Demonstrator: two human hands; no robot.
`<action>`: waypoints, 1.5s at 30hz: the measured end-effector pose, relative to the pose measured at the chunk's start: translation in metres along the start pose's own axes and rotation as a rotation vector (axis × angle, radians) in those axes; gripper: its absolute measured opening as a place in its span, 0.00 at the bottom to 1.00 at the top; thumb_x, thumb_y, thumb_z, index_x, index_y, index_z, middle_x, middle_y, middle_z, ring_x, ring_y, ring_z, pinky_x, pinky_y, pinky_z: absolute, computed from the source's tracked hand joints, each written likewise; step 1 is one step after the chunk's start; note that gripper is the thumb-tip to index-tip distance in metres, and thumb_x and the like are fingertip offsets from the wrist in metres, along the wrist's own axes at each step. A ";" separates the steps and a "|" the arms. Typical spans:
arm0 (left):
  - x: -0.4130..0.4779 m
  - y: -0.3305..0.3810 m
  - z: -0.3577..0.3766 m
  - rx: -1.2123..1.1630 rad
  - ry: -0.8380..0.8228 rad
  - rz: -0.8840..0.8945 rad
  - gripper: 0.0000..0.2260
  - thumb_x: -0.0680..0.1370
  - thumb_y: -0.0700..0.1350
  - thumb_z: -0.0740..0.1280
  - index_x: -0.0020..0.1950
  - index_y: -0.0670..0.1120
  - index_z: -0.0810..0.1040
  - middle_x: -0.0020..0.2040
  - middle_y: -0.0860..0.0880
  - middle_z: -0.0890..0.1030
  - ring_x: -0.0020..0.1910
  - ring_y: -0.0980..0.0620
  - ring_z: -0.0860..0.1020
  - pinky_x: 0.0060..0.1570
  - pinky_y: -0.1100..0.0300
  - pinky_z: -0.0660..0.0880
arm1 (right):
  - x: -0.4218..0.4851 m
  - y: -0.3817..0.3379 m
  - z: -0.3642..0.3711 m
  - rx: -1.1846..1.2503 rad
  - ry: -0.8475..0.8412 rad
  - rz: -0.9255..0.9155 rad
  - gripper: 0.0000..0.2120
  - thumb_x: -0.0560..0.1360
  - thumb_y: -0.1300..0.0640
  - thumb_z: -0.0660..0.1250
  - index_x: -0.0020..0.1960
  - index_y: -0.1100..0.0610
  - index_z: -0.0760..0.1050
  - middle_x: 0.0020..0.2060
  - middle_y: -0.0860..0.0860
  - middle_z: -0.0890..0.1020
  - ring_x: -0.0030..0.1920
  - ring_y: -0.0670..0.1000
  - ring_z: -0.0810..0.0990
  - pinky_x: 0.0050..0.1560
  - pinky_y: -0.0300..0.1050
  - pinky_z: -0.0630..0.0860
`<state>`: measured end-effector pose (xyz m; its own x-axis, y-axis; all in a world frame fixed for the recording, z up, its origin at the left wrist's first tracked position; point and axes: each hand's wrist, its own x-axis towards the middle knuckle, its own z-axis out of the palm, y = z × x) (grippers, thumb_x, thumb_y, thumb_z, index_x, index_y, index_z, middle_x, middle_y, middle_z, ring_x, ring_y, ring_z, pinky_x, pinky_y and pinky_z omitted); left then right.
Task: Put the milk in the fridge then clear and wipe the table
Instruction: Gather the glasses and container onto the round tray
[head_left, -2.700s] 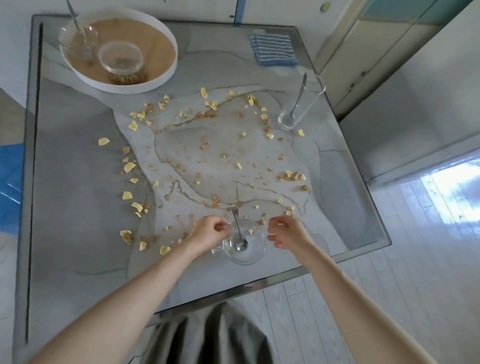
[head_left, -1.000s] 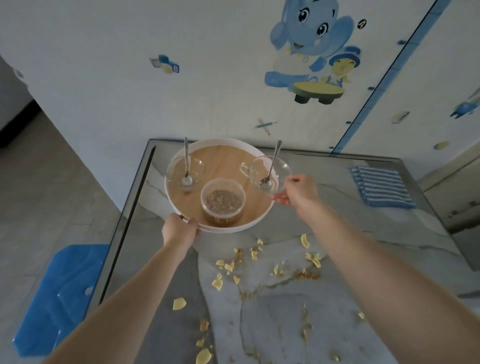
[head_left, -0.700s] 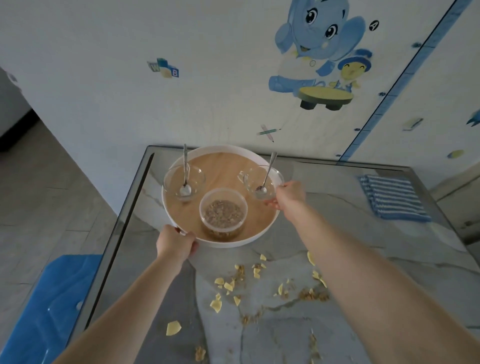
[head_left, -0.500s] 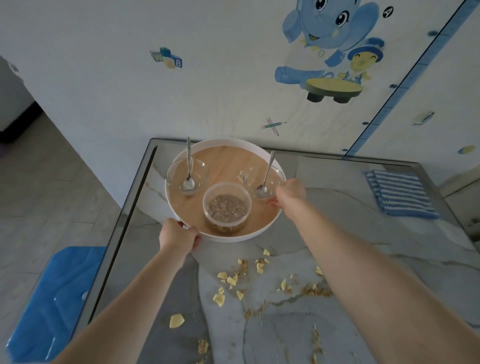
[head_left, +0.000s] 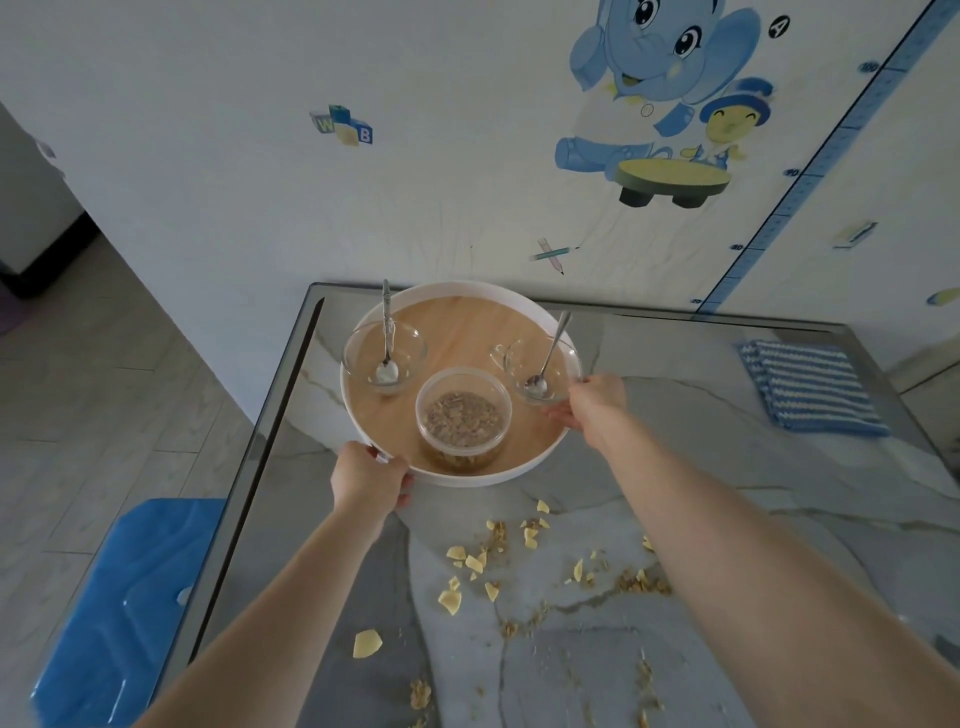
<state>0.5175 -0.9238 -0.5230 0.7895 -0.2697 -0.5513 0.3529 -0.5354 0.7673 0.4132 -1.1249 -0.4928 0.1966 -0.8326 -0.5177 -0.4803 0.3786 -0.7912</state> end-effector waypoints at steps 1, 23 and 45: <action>0.000 0.000 0.000 0.008 0.006 -0.001 0.11 0.75 0.37 0.65 0.55 0.35 0.71 0.45 0.37 0.80 0.34 0.47 0.79 0.31 0.58 0.78 | -0.001 0.000 0.000 0.022 -0.002 0.012 0.13 0.80 0.61 0.55 0.62 0.65 0.68 0.55 0.64 0.78 0.26 0.51 0.78 0.35 0.43 0.79; -0.112 0.011 -0.019 0.169 -0.165 0.179 0.10 0.76 0.45 0.63 0.55 0.41 0.75 0.37 0.49 0.79 0.45 0.44 0.81 0.50 0.49 0.79 | -0.144 0.072 -0.134 0.232 0.026 -0.006 0.02 0.74 0.66 0.63 0.46 0.61 0.73 0.33 0.55 0.77 0.29 0.47 0.80 0.26 0.35 0.71; -0.301 -0.025 0.183 0.417 -0.698 0.461 0.17 0.73 0.46 0.70 0.60 0.45 0.73 0.53 0.45 0.76 0.54 0.48 0.76 0.54 0.60 0.69 | -0.184 0.155 -0.361 -0.096 0.333 -0.131 0.33 0.69 0.54 0.73 0.69 0.57 0.63 0.65 0.53 0.71 0.63 0.52 0.72 0.53 0.44 0.72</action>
<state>0.1796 -0.9755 -0.4359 0.2788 -0.8741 -0.3977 -0.2356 -0.4637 0.8541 -0.0064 -1.0588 -0.4023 -0.0194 -0.9634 -0.2674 -0.5504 0.2336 -0.8016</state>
